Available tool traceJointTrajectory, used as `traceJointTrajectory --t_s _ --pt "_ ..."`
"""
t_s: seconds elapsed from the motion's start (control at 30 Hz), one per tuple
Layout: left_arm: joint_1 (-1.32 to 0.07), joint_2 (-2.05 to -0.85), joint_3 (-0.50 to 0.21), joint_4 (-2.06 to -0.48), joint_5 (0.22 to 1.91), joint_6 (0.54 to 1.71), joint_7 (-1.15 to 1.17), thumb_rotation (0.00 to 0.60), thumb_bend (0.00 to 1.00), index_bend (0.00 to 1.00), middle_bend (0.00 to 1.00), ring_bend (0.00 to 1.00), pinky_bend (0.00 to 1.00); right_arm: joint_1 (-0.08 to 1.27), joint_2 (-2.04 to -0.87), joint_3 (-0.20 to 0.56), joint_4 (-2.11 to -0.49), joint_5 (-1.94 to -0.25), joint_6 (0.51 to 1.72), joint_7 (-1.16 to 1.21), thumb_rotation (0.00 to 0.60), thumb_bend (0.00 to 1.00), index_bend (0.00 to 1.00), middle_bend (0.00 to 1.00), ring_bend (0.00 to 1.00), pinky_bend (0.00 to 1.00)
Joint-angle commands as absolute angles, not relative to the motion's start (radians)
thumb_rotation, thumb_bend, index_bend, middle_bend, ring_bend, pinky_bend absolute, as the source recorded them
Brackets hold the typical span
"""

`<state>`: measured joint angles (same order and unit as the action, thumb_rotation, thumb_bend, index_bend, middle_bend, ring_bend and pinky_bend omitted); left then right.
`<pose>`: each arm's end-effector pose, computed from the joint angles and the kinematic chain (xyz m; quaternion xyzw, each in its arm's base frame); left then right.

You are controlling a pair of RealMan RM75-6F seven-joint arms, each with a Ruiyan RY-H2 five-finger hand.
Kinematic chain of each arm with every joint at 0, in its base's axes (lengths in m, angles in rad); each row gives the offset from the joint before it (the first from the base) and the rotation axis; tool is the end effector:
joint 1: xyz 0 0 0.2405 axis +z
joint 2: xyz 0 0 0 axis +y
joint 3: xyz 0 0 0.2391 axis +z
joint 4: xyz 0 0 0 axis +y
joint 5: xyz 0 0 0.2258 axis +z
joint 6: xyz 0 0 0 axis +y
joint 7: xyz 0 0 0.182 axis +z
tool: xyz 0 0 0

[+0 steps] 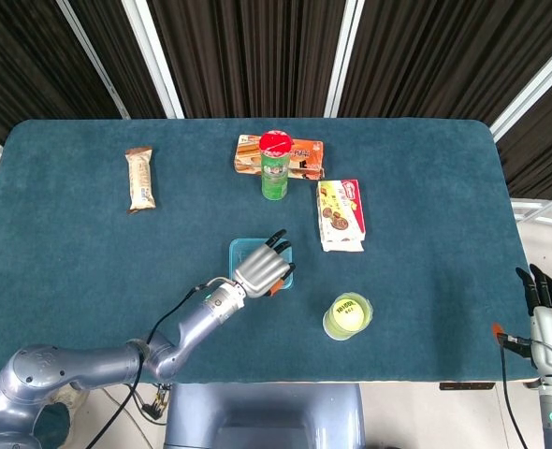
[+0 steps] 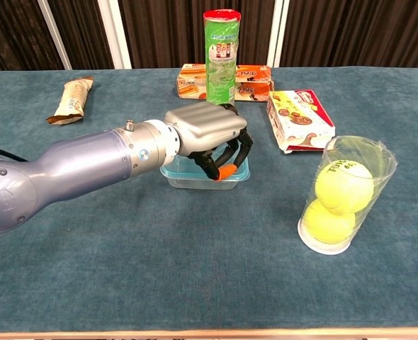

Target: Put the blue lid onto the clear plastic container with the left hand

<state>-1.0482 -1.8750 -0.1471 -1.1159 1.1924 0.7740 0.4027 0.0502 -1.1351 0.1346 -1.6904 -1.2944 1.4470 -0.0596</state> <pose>-0.0275 0.3698 -0.1564 -0.8571 -0.2267 -0.3342 0.3199 -0.3192 -0.2223 0.1440 0.5100 -0.4447 0.3677 0.6379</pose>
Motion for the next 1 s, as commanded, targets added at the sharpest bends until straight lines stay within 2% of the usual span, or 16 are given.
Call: traceJointTrajectory --t_s 0.03,1.0 --pt "-1.047 -1.877 -0.147 -1.111 1.194 0.773 0.402 0.6 0.45 0.61 0.65 0.16 0.0 0.05 -1.135 0.135 -1.69 -1.295 1.447 -0.06 0.6 0.29 0.1 0.0 0.0 0.0" --pt "-1.025 -1.897 -0.136 -1.055 1.21 0.764 0.401 0.6 0.45 0.61 0.65 0.16 0.0 0.049 -1.135 0.134 -1.691 -1.297 1.45 -0.059 0.6 0.29 0.1 0.0 0.0 0.0"
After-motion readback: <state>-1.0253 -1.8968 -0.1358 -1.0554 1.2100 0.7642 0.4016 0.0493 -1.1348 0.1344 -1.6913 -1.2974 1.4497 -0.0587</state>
